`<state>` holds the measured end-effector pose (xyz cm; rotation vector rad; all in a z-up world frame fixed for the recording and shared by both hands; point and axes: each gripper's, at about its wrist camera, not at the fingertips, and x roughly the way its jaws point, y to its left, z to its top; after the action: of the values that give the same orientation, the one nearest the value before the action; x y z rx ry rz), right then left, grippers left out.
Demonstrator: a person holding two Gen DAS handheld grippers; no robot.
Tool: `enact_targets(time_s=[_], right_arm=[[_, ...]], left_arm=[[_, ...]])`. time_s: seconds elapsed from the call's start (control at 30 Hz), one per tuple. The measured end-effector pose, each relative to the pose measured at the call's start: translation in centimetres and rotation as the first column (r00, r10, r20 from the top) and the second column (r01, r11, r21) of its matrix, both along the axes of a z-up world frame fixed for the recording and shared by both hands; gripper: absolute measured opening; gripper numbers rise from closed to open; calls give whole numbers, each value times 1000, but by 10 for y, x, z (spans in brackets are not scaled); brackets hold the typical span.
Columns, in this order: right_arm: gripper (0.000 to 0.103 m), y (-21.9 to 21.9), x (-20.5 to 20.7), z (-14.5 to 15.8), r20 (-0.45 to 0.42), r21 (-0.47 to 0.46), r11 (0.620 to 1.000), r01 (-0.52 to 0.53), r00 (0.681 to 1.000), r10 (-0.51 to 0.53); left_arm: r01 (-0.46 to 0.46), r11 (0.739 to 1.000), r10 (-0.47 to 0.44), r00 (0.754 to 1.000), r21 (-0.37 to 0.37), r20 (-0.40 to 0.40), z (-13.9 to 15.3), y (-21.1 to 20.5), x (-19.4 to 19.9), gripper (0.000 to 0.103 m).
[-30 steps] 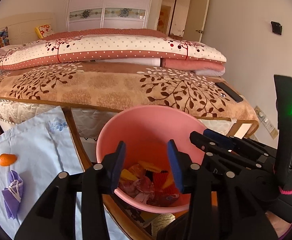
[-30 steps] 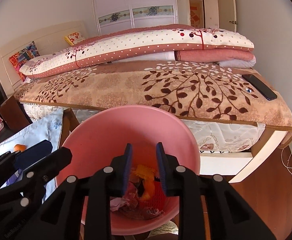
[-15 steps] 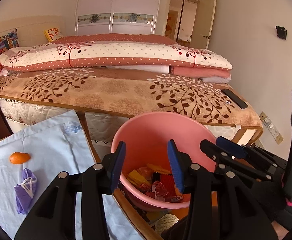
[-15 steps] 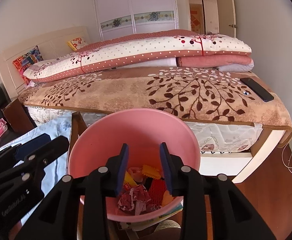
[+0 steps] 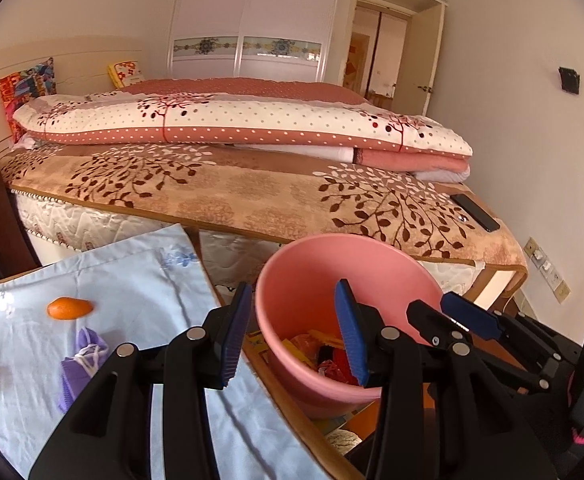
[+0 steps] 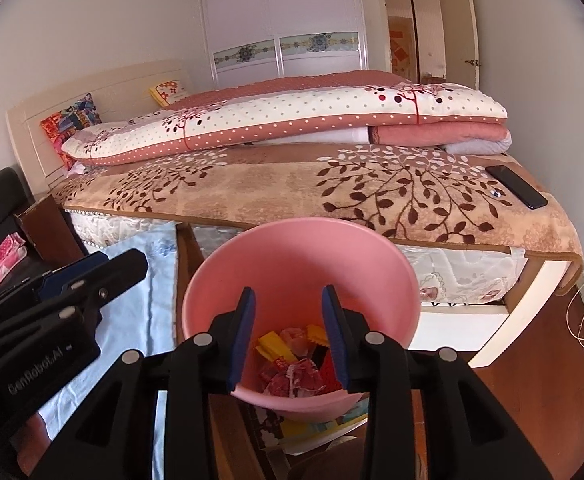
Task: Collect trash
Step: 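Move both open grippers back over the table toward the purple glove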
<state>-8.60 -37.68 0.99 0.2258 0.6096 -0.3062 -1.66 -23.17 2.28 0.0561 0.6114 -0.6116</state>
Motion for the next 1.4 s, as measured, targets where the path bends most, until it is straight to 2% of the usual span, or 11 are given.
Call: enact_targets(time_s=[0.1,0.13,0.2,0.37,0.5,1.13,1.4], right_arm=[[37,11,-1,2,7,-6,1000,-11,1000,11],[44,14,-2,3,10,-7,1000,-14,1000,14],[50,20,-3,5,21,-10,1000,-15,1000,16],[50,40,-3,9,31,-28,998,-48,998,49],[50,53,-2,11,34,-39,997,-68,997,70],[50,107,8,17,30,-76,983,-166,985,169],[50,128,17,15,30,-80,974,-212,976,215]], left_arm=[[-20,1000,20,1000,2,9,3,10,-1,44],[-27,1000,27,1000,2,12,3,13,-1,44],[-42,999,42,999,2,15,5,21,-1,44],[-77,997,77,997,8,24,7,38,-1,44],[-99,995,99,995,-3,22,8,52,-1,54],[-190,982,190,981,13,29,9,100,-2,54],[-249,968,248,968,24,36,7,125,2,54]])
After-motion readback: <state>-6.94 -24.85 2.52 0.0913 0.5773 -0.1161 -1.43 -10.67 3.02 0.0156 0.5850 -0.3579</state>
